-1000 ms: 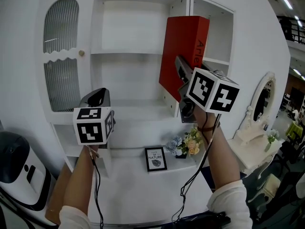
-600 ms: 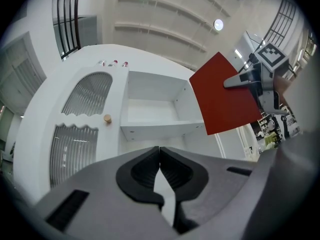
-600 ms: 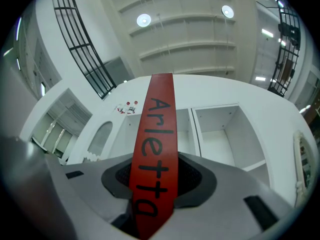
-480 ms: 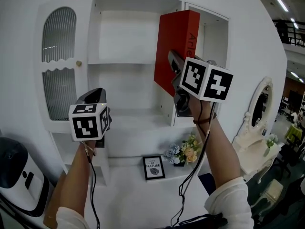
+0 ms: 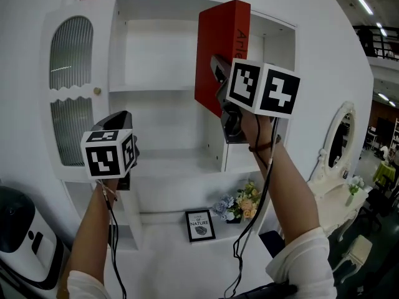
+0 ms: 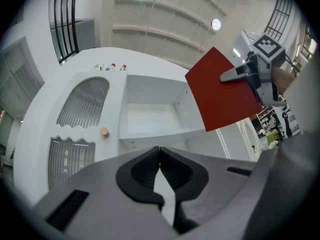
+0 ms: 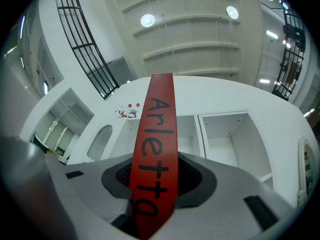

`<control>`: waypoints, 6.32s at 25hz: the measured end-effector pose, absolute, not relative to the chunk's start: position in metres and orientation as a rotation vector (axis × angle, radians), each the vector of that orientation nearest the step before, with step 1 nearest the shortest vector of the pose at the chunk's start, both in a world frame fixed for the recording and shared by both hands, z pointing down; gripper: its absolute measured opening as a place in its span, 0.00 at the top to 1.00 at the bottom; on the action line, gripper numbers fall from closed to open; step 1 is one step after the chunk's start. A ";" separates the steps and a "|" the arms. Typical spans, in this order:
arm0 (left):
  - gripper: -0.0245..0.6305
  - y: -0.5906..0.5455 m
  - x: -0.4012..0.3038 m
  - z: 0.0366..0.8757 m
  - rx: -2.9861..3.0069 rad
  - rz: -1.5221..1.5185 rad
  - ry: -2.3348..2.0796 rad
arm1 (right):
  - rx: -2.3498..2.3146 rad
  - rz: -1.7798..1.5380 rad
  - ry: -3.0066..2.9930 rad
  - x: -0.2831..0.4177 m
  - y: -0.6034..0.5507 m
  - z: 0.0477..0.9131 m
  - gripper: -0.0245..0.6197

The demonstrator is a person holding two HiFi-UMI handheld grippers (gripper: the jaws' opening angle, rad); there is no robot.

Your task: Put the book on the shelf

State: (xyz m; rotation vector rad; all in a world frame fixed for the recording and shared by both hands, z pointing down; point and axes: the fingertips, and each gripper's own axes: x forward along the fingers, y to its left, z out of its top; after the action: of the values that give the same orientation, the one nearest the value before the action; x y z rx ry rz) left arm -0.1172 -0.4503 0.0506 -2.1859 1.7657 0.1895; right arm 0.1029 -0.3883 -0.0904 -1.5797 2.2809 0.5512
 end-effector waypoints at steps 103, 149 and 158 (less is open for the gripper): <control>0.95 -0.515 -0.126 0.063 -2.183 0.076 1.843 | -1.830 0.435 2.231 0.097 -0.628 -0.145 0.66; 0.95 -0.453 -0.116 0.116 -2.306 0.121 1.765 | -1.809 0.476 2.174 0.115 -0.526 -0.088 0.59; 0.95 -0.444 -0.111 0.138 -2.347 0.123 1.736 | -1.735 0.428 2.227 0.109 -0.502 -0.035 0.59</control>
State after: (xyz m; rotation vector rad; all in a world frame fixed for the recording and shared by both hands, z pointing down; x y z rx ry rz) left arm -0.1109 -0.4443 0.1382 -2.3465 1.7364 0.1228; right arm 0.1088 -0.5020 -0.0346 -1.7353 2.2270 0.4278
